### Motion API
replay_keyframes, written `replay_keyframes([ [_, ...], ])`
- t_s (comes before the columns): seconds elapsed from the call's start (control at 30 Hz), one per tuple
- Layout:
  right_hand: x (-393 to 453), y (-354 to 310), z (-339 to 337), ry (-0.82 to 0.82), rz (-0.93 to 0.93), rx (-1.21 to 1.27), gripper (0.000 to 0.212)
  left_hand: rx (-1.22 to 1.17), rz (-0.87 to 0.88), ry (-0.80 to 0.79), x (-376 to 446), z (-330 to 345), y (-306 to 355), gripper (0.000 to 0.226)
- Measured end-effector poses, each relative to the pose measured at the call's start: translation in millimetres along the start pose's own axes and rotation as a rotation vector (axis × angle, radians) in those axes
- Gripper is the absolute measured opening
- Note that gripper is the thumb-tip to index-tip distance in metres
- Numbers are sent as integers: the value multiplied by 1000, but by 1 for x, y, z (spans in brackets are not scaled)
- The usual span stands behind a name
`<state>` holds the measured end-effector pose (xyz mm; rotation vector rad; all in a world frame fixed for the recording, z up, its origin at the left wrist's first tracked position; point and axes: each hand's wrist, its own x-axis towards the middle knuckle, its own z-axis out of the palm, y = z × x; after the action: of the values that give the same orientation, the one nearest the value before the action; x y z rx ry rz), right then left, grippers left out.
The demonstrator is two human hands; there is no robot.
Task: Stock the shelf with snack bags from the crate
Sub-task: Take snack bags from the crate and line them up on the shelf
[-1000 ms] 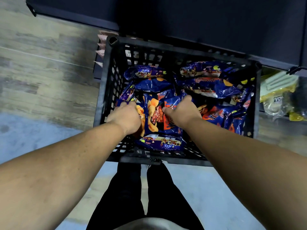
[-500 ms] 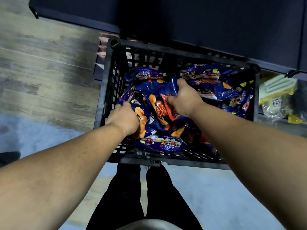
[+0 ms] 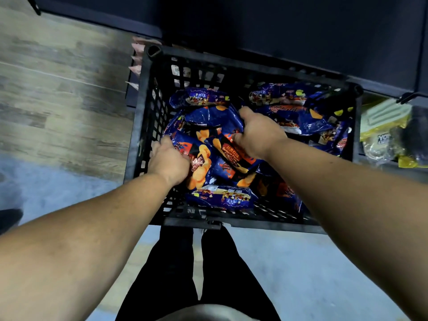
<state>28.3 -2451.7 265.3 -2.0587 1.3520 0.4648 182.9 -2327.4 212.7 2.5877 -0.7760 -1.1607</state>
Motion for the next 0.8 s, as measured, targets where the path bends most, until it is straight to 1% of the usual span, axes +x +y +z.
replay_keyframes([
  [0.07,-2,-1,-3,-1,-9,-26,40,-42,-5,22,1,-3,4,50],
  [0.17,-4,-2,-6,28,-15,-50,42,-68,-48,38,5,-6,9,52],
  [0.27,-4,-1,-4,24,-5,-51,47,-111,-72,-45,5,-3,9,46],
  [0.3,-5,0,-4,14,2,-61,50,-110,-59,-74,3,-2,10,50],
  [0.37,-5,2,-1,-5,25,-84,55,-80,-46,-131,-1,-1,13,68],
  [0.43,-5,4,1,-32,74,-75,63,2,-25,-148,-4,0,17,77],
  [0.5,-7,5,1,-73,117,-46,70,86,8,-111,-4,1,18,78],
  [0.57,-9,6,-1,-94,120,-27,66,128,41,-80,-4,-1,19,77],
  [0.7,-18,7,-16,-66,87,-39,64,263,137,-18,-13,-16,31,71],
  [0.8,-26,3,-35,-27,48,-58,59,369,227,24,-25,-39,49,69],
])
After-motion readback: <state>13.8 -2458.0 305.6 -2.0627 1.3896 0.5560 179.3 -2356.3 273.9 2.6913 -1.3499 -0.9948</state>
